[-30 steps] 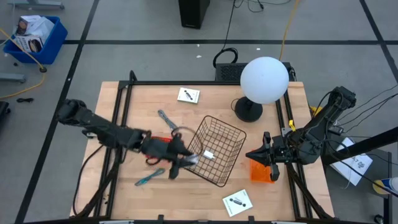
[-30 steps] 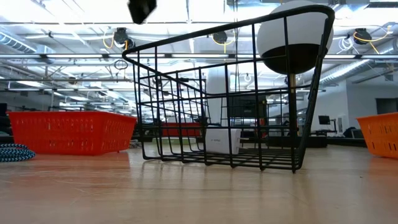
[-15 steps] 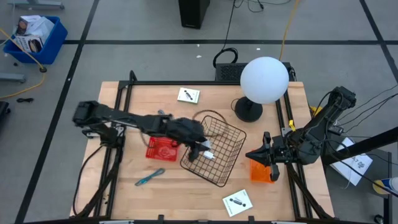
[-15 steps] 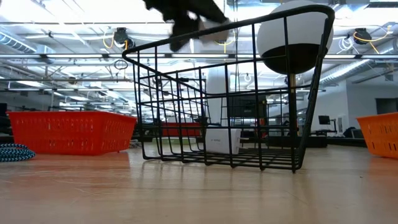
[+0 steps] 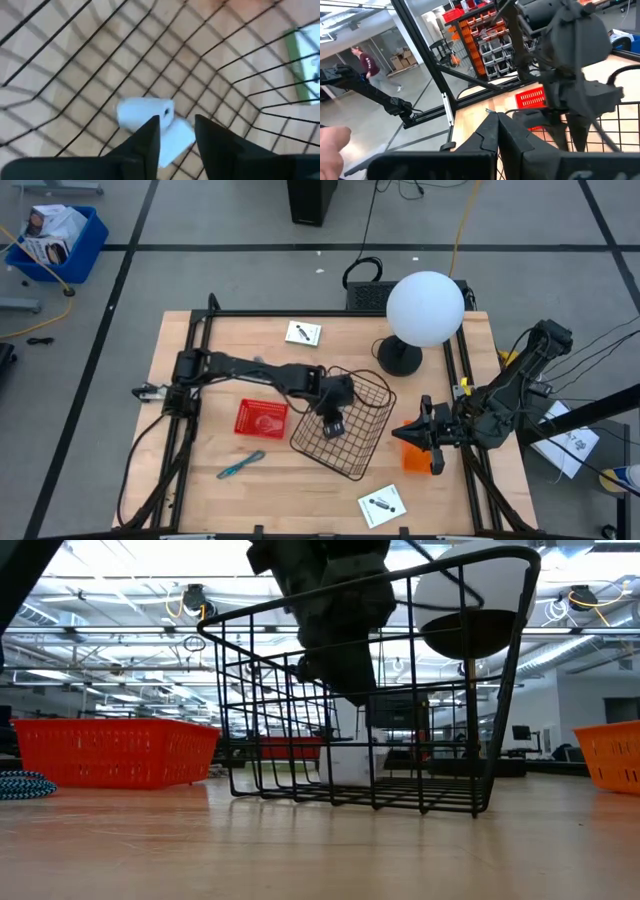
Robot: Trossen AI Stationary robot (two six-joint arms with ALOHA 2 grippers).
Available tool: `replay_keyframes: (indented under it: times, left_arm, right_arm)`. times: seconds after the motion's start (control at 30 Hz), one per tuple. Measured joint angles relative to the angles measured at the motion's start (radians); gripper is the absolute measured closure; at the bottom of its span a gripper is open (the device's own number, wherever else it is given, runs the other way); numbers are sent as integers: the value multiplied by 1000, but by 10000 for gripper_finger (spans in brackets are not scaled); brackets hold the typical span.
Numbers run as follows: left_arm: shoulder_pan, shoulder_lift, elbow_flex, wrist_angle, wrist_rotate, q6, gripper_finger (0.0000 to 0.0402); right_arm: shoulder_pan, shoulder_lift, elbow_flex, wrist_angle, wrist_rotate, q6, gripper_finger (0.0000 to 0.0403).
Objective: Pick and place items into bin
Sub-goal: Put the charger adapter into the black basket, then put the blue USB cable into the red basket
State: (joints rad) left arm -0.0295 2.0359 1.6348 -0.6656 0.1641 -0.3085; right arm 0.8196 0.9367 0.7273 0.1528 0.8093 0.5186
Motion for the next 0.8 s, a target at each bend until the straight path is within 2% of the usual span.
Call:
replay_keyframes:
  times: [0.3,0.63,0.7,0.8]
  left_arm:
    - [8,-56,0,17,-6,12,338]
    - [-50,-326,0,0,-43,40,362]
    - [-85,-385,-12,-12,-75,45,364]
    - [-160,-473,-42,-36,-204,43,366]
  right_arm:
    - [0,0,0,0,-1,-8,403]
    - [0,0,0,27,-1,-8,403]
    - [0,0,0,30,1,-19,403]
    - [-6,1,0,31,26,-29,403]
